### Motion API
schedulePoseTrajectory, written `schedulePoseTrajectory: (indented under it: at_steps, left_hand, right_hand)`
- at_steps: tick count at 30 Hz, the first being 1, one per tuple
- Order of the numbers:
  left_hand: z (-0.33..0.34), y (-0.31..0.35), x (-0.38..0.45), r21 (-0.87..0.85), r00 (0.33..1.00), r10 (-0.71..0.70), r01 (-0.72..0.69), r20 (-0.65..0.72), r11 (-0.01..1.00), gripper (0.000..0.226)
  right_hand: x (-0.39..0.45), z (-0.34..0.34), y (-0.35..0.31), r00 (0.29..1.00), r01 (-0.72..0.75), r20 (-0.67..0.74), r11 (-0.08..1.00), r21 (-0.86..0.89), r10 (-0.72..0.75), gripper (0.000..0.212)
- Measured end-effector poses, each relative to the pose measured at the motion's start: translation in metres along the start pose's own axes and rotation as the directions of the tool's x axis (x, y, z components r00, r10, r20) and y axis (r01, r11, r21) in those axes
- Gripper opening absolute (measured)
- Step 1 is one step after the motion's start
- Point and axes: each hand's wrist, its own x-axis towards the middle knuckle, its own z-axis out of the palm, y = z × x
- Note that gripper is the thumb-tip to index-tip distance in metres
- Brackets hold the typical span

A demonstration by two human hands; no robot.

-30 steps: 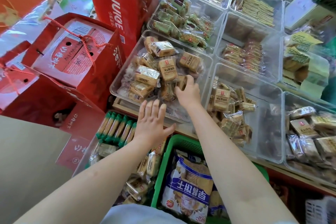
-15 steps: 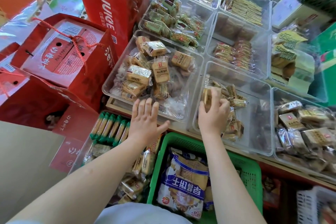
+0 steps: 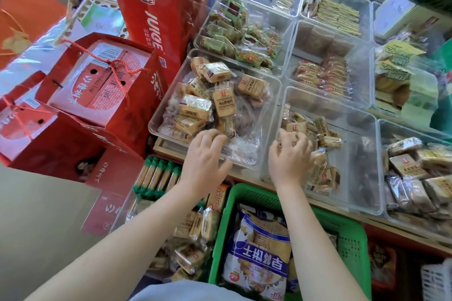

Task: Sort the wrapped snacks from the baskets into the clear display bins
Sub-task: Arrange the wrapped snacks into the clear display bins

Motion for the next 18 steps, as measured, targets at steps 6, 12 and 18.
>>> schedulePoseTrajectory:
  at_steps: [6, 12, 18]
  left_hand:
    - [-0.019, 0.006, 0.09, 0.149, 0.998, -0.01, 0.018, -0.056, 0.989, 0.048]
    - [0.002, -0.015, 0.133, 0.364, 0.963, -0.13, 0.036, 0.237, 0.931, 0.08]
    - [-0.001, -0.007, 0.117, 0.284, 0.996, 0.04, -0.062, 0.083, 0.957, 0.08]
  right_hand:
    - [-0.016, 0.016, 0.0, 0.996, 0.091, 0.017, 0.994, -0.053, -0.09, 0.049]
    - [-0.015, 0.016, -0.001, 0.995, 0.096, 0.037, 0.991, -0.098, -0.092, 0.046]
    - [-0.015, 0.016, 0.002, 0.992, 0.113, 0.066, 0.988, -0.103, -0.106, 0.049]
